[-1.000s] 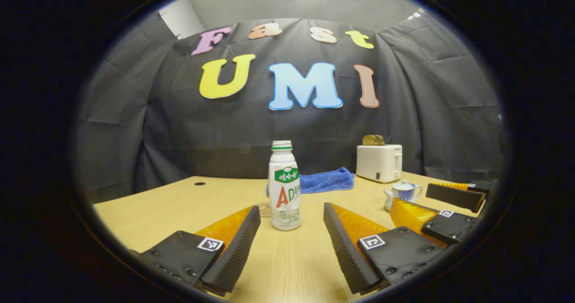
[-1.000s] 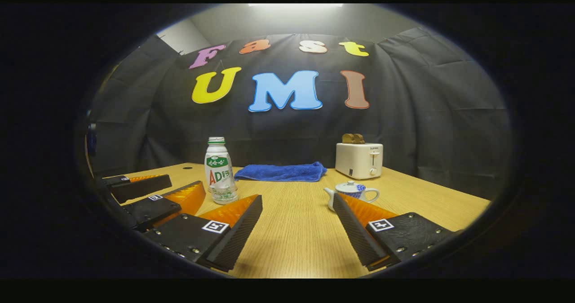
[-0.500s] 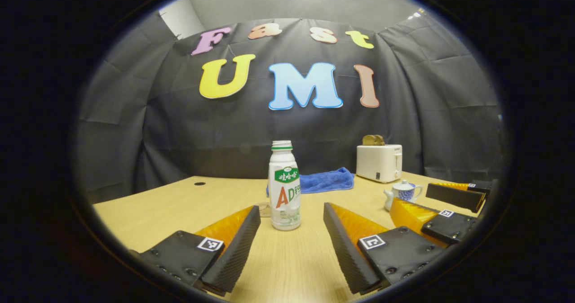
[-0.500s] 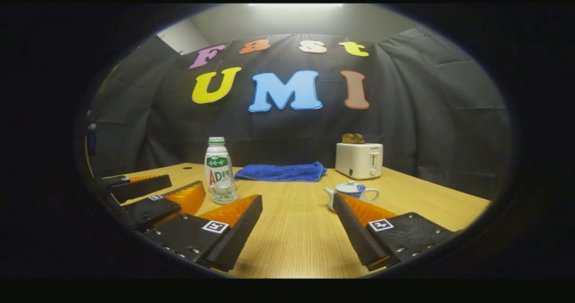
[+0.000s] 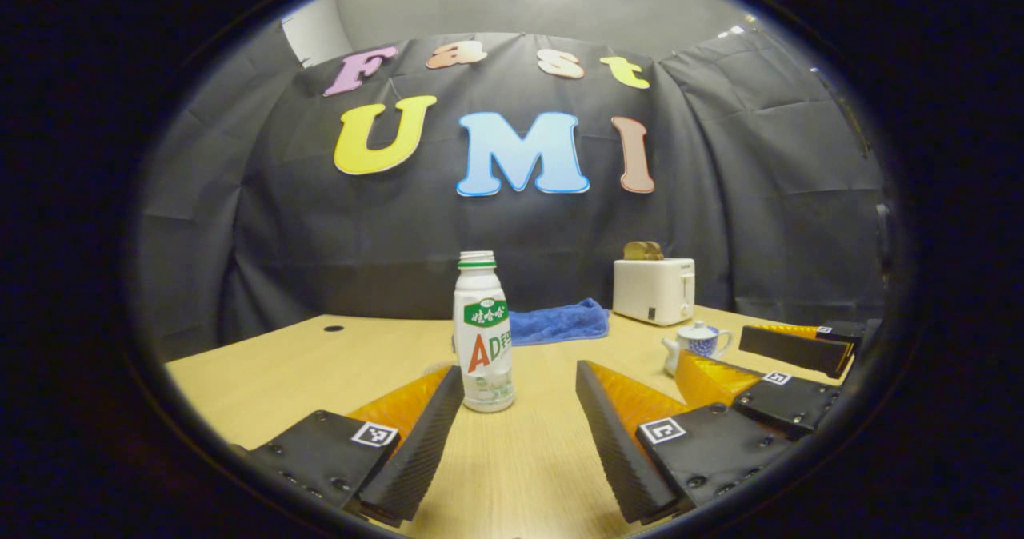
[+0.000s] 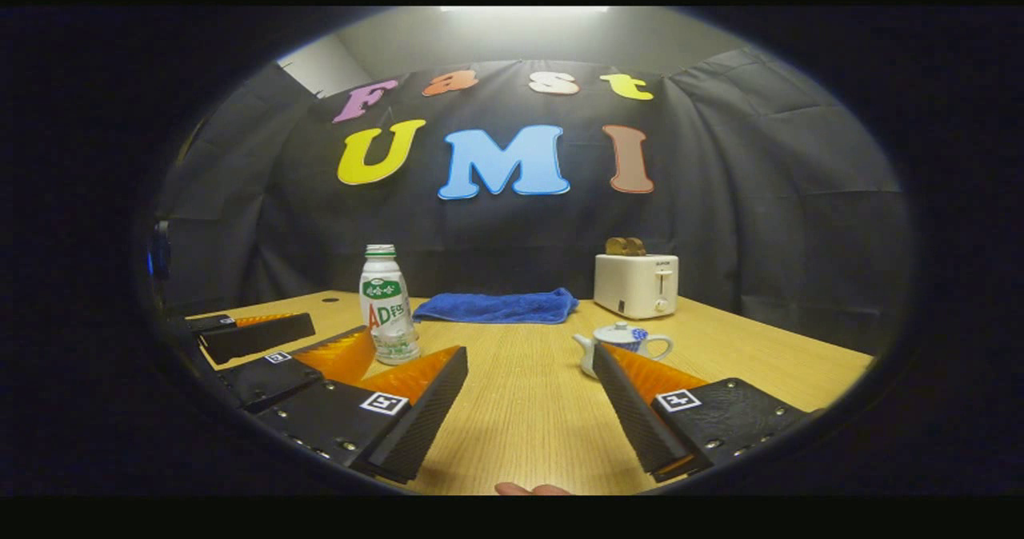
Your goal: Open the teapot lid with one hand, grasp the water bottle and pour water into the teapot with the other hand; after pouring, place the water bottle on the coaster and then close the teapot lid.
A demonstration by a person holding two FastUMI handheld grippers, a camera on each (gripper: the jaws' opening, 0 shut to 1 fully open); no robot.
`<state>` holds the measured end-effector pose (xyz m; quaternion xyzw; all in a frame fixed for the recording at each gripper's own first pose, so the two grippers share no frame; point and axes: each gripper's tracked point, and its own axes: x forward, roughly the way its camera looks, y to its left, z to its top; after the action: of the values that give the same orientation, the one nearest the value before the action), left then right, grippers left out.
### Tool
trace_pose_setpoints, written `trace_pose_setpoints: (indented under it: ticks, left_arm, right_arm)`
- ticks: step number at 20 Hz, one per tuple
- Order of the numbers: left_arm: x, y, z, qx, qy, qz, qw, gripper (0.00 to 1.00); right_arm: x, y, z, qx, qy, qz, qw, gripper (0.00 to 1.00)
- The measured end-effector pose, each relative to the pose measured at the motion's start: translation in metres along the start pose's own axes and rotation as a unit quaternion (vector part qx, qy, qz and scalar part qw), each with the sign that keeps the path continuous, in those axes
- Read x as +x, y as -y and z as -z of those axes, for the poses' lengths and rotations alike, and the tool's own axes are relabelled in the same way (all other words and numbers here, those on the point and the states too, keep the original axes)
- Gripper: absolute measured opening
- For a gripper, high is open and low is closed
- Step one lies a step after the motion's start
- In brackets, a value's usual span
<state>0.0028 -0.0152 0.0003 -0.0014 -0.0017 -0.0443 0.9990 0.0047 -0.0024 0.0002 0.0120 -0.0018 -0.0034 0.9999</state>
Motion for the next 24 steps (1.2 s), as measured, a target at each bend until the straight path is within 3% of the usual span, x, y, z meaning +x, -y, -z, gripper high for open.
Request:
trace_pose_setpoints:
  ticks: [6, 10, 13, 17, 19, 20, 22, 23, 24]
  left_arm:
    - [0.018, -0.012, -0.006, 0.021, -0.003, -0.012, 1.0, 1.0]
    - [0.04, -0.014, -0.031, 0.012, 0.011, 0.001, 1.0, 1.0]
    - [0.055, -0.033, -0.044, 0.019, 0.02, -0.014, 1.0, 1.0]
    - [0.075, -0.047, -0.035, 0.009, 0.002, -0.018, 1.0, 1.0]
    - [0.083, -0.054, -0.025, 0.005, -0.012, -0.02, 1.0, 0.94]
    - [0.084, -0.058, -0.022, 0.004, -0.016, -0.024, 1.0, 0.95]
    - [0.087, -0.064, -0.021, 0.004, -0.018, -0.029, 0.999, 0.95]
    - [0.087, -0.066, -0.021, 0.004, -0.018, -0.029, 0.999, 0.95]
    - [0.087, -0.068, -0.021, 0.002, -0.018, -0.03, 0.999, 0.95]
  right_arm:
    - [0.029, 0.031, -0.022, -0.023, 0.002, 0.014, 1.0, 0.96]
    - [0.061, 0.055, -0.013, -0.028, -0.04, 0.028, 0.998, 0.96]
    - [0.083, 0.083, -0.008, -0.026, -0.061, 0.054, 0.996, 0.97]
    - [0.105, 0.098, -0.009, -0.025, -0.067, 0.066, 0.995, 0.97]
    - [0.113, 0.098, -0.007, -0.023, -0.074, 0.06, 0.995, 0.97]
    - [0.117, 0.096, -0.002, -0.029, -0.084, 0.058, 0.994, 0.94]
    - [0.121, 0.104, 0.011, -0.045, -0.105, 0.068, 0.991, 0.77]
    - [0.121, 0.101, 0.008, -0.036, -0.1, 0.063, 0.992, 0.4]
    - [0.123, 0.1, 0.009, -0.03, -0.101, 0.07, 0.992, 0.34]
